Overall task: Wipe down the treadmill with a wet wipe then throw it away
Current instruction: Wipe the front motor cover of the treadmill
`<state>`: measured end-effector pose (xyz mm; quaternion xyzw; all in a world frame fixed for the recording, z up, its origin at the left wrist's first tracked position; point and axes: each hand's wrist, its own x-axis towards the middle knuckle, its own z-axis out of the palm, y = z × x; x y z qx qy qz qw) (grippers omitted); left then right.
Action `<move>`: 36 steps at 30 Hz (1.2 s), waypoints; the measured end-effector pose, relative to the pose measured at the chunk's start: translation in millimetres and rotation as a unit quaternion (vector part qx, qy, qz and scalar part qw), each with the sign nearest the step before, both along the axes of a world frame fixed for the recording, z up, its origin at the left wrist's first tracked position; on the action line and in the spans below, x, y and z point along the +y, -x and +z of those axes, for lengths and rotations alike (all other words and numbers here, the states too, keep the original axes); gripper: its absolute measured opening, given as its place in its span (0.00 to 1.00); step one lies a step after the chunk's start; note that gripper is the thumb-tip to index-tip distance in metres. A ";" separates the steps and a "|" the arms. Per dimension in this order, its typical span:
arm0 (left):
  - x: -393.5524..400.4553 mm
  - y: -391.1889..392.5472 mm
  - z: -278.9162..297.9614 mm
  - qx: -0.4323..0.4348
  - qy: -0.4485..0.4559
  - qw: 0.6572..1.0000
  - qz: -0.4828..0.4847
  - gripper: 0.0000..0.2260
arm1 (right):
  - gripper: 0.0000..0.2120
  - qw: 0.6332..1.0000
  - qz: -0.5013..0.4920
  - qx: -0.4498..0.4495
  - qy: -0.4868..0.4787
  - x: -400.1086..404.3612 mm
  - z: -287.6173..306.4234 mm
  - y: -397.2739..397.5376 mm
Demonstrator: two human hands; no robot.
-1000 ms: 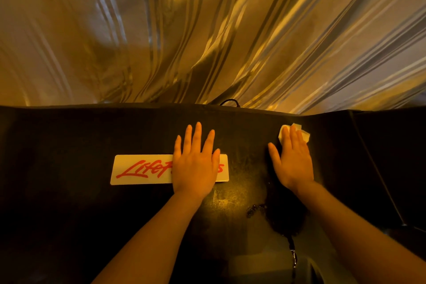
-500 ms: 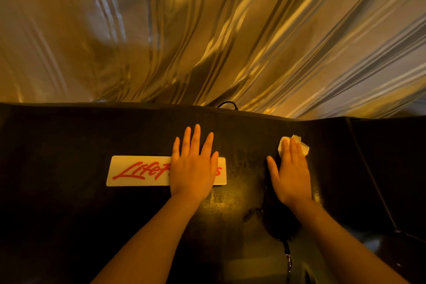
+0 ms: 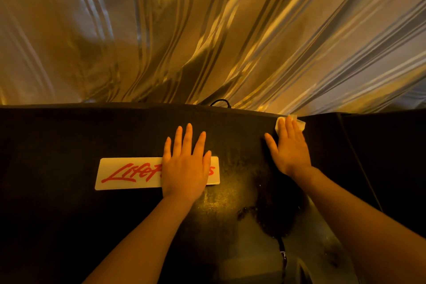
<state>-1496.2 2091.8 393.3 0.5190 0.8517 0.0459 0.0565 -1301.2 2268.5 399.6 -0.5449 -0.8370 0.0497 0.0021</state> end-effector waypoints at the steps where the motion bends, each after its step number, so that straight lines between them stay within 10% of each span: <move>1: 0.2 0.1 -0.6 0.000 -0.001 1.000 0.000 0.29 | 0.40 1.000 -0.001 0.001 -0.001 1.5 -0.1 0.4; 11: -0.5 0.6 -0.8 -0.009 -0.013 1.000 -0.001 0.31 | 0.42 0.997 -0.050 0.057 -0.003 -43.7 -14.0 -15.0; 36: -2.7 -0.5 -0.7 0.009 -0.011 1.000 -0.003 0.32 | 0.47 0.989 0.028 -0.124 -0.071 -24.7 0.3 -50.9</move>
